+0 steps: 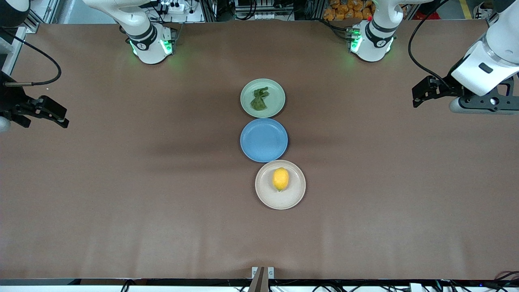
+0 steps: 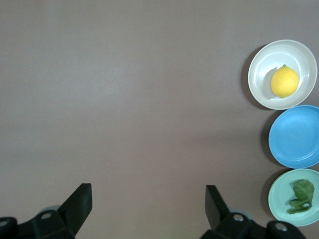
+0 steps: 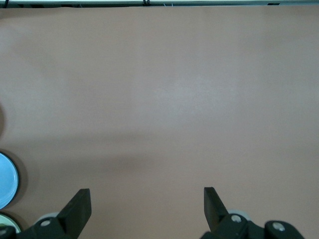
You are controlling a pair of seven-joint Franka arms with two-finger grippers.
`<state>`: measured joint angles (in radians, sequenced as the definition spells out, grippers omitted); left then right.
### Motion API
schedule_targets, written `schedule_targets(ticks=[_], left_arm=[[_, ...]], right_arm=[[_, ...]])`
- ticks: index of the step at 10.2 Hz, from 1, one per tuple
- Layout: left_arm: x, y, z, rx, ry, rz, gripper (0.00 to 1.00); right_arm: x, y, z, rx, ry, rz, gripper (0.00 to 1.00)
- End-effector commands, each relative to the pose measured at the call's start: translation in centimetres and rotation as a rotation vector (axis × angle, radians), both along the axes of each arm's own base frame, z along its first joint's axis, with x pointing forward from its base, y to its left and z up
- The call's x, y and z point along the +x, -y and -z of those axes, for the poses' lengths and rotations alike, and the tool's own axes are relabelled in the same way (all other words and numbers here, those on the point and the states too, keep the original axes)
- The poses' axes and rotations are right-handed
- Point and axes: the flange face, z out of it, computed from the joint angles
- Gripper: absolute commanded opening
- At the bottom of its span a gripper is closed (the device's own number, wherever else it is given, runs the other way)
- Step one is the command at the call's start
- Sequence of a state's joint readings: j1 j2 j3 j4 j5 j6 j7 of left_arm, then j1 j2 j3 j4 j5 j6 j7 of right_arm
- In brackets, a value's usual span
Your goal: Place lemon and lettuce in plates
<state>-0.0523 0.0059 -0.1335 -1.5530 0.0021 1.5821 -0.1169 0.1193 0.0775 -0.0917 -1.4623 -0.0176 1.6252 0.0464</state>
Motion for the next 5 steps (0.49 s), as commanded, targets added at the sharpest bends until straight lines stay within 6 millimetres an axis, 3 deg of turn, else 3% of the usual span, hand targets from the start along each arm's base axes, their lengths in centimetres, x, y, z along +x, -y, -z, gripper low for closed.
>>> schedule_targets(ticks=[1,5], left_arm=[[0.47,-0.07,-0.78,-0.028,0.028,0.017,1.0],[0.41,-0.08,-0.78,-0.027,0.026,0.017,1.0]], right_arm=[[-0.14,-0.1,0.09,-0.005,0.007,-0.004,1.0],[0.15,0.61,0.7,0.002,-0.004,0.03,1.0]])
